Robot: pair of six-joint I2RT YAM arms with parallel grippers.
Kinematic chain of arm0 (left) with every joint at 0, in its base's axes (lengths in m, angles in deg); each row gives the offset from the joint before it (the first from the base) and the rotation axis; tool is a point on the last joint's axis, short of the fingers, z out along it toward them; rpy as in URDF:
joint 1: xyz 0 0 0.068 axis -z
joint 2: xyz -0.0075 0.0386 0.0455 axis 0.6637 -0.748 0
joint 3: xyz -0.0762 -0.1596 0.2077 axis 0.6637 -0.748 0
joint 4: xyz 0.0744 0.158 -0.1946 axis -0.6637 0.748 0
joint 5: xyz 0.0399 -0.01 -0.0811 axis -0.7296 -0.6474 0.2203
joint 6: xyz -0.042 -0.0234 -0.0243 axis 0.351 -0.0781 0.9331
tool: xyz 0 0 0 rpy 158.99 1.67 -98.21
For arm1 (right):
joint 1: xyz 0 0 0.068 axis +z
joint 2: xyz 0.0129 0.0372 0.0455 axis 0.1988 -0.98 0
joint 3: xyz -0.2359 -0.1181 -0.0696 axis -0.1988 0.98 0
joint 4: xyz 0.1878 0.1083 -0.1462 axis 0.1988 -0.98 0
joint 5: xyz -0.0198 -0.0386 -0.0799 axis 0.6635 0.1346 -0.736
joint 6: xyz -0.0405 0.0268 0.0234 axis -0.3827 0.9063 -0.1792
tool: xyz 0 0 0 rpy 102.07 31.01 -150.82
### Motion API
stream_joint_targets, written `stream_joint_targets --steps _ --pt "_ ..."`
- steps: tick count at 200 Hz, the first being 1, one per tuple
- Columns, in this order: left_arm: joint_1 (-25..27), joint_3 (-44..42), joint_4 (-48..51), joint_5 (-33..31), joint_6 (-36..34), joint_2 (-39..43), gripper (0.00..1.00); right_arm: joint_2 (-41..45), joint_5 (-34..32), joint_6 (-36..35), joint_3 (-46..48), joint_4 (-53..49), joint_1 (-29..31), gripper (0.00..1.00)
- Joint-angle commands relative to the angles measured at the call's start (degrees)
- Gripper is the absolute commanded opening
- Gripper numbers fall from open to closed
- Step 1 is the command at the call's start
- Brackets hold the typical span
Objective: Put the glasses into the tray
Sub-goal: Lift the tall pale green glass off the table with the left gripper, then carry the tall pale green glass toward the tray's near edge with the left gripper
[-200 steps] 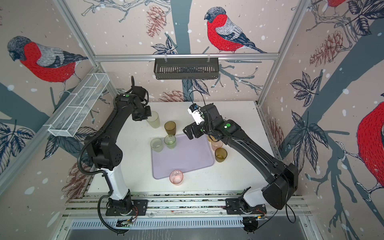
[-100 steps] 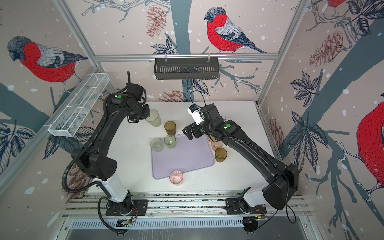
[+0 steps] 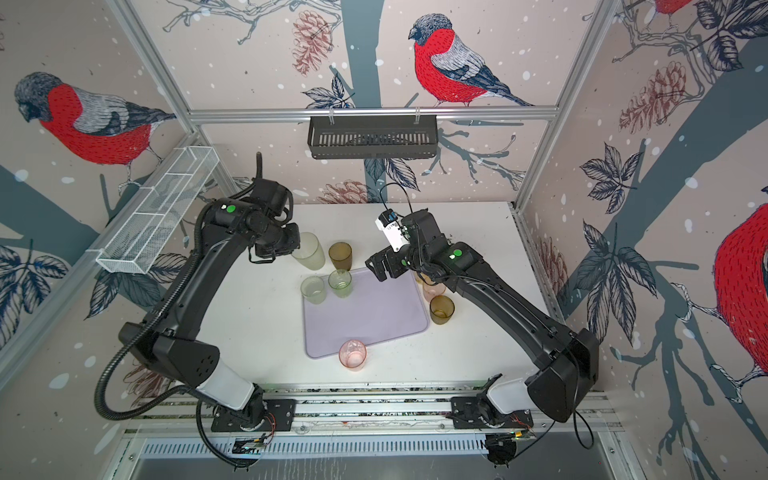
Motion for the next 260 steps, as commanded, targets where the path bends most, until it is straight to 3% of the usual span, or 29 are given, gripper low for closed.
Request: stream_joint_targets --steps 1,73,260 --pt "0.46 -3.26 1.82 0.63 1.92 2.91 0.00 0.33 0.47 -0.57 0.10 1.74 -0.12 1.00" --pt "2.90 -13.20 0.57 2.58 5.02 10.62 0.00 -0.13 1.53 0.04 -0.12 2.03 -0.11 1.00" --pt "9.16 -32.09 -5.63 3.38 10.51 20.77 0.00 -0.48 2.32 0.84 1.56 3.26 -0.54 1.00"
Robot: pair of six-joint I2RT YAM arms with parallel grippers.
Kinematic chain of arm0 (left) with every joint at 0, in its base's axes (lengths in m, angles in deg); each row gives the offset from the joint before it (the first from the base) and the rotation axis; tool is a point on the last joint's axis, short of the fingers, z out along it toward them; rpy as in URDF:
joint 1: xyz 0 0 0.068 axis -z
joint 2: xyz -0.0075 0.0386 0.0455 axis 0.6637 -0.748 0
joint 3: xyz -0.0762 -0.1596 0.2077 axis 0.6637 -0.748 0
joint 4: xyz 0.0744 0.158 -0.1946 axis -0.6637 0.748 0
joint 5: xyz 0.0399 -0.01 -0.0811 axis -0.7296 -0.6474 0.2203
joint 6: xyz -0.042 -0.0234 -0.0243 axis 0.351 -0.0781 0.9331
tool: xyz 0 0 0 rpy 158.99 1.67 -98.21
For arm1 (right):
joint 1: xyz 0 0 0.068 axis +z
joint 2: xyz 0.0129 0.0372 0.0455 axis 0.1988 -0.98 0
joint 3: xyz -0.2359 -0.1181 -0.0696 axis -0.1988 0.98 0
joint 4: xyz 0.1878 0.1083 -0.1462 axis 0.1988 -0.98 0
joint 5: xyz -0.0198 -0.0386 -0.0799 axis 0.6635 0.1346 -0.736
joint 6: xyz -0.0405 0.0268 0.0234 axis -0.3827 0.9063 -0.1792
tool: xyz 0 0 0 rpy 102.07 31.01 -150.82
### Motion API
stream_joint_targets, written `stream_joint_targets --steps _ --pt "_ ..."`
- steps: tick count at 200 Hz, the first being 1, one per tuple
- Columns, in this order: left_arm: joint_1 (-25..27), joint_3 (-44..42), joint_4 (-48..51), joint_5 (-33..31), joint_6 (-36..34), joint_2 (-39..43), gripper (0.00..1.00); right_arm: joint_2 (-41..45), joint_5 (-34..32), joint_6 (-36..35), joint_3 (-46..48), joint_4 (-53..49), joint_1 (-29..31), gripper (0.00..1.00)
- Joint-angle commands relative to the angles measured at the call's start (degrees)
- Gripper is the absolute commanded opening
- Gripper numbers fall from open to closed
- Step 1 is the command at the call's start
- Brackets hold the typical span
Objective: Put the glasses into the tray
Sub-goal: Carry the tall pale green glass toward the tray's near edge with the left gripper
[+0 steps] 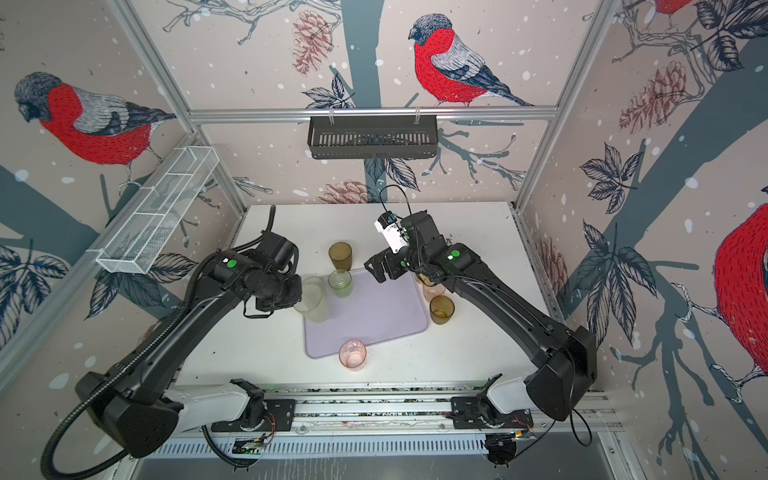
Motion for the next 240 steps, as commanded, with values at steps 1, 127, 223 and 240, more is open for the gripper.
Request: stream_joint_targets --steps 1,127,223,240 --pt "0.22 -1.75 -1.56 0.38 1.93 1.21 0.00 0.07 0.57 0.45 0.04 1.64 -0.17 1.00" --pt "0.33 -10.38 -5.96 0.64 3.48 5.32 0.00 0.21 0.59 0.58 0.66 2.07 -0.47 1.00" --pt "0.29 -16.25 -10.26 0.12 4.16 6.55 0.00 0.73 0.53 0.88 1.25 2.47 -0.58 1.00" --pt "0.32 -16.69 -10.53 -0.22 4.26 6.51 0.00 1.18 0.26 0.84 1.58 2.83 -0.68 1.00"
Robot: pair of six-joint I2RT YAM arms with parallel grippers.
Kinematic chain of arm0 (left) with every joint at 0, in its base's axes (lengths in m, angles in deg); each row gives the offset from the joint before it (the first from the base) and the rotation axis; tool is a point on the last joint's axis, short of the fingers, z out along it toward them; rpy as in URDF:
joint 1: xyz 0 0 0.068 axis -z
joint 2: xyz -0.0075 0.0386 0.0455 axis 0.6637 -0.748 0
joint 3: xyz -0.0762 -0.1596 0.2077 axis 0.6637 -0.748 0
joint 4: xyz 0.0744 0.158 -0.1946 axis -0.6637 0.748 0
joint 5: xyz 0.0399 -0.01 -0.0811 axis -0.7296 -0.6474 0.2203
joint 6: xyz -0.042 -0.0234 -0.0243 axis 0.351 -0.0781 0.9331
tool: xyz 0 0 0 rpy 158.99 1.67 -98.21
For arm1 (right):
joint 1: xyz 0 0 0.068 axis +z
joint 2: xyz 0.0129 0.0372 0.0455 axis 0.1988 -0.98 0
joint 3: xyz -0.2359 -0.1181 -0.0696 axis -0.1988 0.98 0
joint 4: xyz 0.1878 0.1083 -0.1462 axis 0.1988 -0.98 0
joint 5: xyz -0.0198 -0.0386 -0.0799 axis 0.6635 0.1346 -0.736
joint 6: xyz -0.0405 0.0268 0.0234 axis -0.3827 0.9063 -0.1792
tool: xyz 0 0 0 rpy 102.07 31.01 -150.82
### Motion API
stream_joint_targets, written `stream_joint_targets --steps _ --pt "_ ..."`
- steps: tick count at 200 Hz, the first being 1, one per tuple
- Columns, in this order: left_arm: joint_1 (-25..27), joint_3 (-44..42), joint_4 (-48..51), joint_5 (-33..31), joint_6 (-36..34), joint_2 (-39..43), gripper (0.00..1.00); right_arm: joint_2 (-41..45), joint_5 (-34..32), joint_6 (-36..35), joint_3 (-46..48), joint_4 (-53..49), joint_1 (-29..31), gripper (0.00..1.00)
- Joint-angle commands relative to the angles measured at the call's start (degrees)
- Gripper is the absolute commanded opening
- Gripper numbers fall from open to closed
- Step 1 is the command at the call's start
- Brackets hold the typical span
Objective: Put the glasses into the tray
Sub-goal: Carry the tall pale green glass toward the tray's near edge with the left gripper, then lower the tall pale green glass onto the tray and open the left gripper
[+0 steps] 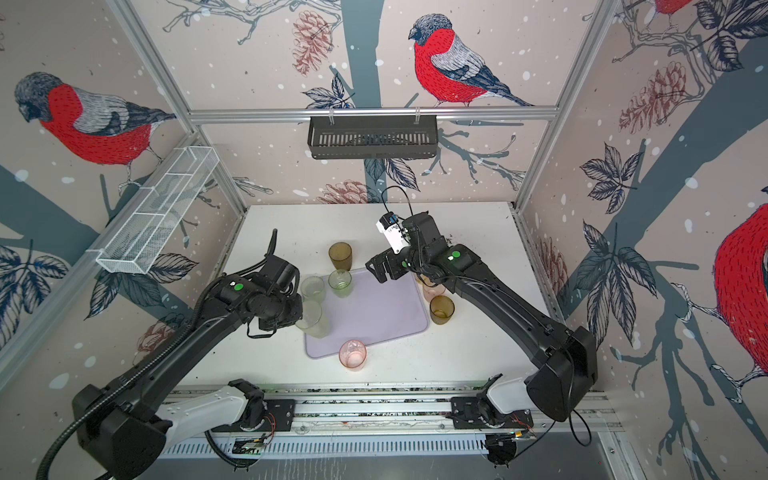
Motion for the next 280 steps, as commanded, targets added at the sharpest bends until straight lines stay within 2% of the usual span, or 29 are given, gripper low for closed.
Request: stream_joint_targets --steps 1,280 --pt "0.13 -0.55 -1.40 -1.01 0.85 0.15 0.00 0.76 -0.15 0.62 0.31 1.84 -0.08 1.00" --pt "0.97 -4.79 -4.72 -3.26 -0.66 -1.95 0.00 0.84 0.00 0.62 0.16 1.99 -0.71 1.00"
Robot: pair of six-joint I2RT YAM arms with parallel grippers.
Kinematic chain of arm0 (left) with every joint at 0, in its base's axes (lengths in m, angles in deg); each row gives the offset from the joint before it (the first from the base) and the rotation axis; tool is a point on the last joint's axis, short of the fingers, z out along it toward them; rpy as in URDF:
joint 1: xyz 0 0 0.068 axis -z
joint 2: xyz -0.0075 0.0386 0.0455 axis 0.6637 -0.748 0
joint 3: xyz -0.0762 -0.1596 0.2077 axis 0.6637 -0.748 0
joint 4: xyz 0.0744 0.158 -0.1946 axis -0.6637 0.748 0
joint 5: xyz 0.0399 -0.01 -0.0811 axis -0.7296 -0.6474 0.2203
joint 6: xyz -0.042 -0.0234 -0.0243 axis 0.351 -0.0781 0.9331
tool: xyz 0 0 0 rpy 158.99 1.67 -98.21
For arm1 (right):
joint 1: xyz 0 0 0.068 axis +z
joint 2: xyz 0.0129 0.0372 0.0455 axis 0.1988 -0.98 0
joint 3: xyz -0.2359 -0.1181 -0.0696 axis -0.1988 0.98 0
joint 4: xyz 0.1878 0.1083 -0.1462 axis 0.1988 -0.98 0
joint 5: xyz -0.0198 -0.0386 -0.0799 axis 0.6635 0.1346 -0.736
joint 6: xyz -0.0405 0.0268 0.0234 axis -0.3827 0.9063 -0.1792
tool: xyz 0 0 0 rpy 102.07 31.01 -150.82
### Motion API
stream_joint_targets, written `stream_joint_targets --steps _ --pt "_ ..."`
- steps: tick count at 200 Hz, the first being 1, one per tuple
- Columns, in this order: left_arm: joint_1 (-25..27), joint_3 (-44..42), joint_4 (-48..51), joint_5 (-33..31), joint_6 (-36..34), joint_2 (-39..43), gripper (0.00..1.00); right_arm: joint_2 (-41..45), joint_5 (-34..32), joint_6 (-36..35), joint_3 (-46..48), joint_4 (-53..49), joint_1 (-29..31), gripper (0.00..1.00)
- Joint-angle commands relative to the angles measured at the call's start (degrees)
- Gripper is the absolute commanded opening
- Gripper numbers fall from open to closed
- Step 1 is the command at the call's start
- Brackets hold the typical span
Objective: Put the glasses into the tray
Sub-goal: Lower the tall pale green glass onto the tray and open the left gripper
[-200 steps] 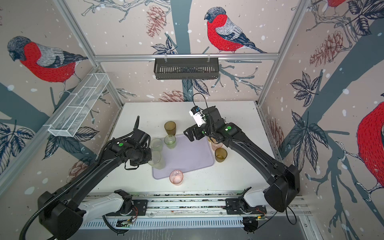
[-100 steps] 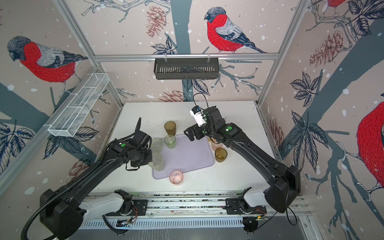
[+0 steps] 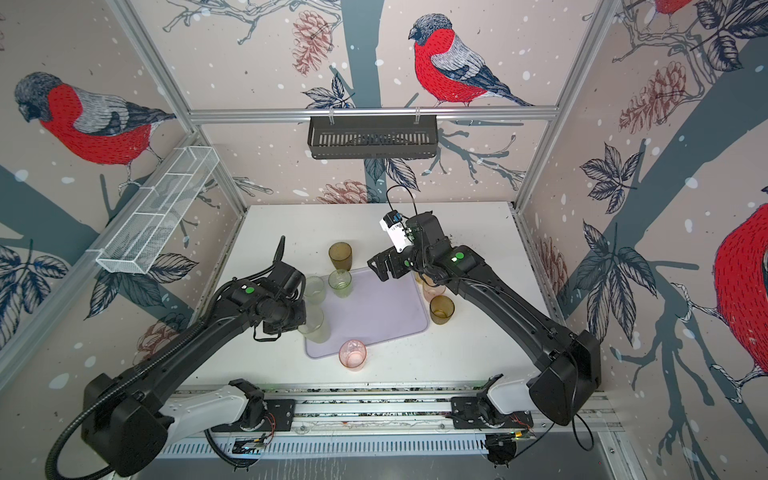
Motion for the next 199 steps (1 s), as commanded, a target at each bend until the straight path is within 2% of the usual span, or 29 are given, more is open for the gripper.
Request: stream_joint_targets --steps 1,128,199 --pt "0.15 0.42 -0.26 -1.73 -0.05 -0.25 0.00 -0.19 0.00 -0.37 -0.63 0.70 -0.01 1.00" --pt "0.71 0.85 0.30 -2.20 0.00 -0.94 0.02 0.12 0.21 -0.27 -0.01 1.04 -0.33 1.00" --pt "1.10 0.82 0.20 -2.11 0.17 -1.20 0.09 0.39 0.29 -0.18 0.51 1.37 -0.40 1.00"
